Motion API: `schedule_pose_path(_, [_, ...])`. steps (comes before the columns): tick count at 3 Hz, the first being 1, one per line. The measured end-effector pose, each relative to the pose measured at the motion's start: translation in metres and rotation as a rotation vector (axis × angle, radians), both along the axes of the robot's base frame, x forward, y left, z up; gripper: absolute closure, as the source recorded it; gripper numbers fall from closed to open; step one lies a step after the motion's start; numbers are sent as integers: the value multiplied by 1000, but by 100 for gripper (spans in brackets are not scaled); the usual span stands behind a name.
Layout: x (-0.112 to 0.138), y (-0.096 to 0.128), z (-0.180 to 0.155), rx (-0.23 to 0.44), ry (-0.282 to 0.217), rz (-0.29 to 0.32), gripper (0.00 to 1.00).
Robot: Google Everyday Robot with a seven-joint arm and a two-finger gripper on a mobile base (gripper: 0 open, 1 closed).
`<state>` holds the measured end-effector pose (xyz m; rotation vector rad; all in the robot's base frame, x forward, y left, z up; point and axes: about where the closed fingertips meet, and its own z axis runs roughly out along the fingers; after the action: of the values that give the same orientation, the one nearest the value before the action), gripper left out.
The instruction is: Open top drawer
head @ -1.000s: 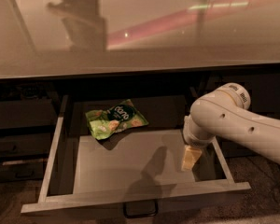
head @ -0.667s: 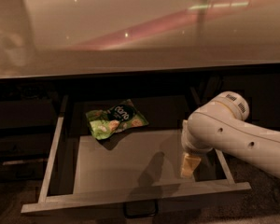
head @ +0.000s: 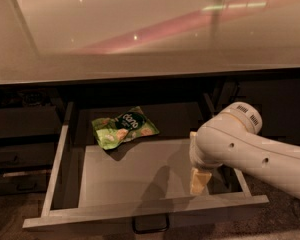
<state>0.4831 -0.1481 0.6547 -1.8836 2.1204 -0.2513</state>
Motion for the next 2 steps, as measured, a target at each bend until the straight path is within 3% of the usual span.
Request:
schedule_pose_path(1, [-8,10,-1,-5,-3,35,0])
schedule_pose_path(2, [-39,-4,-21,-24,-12,13,0])
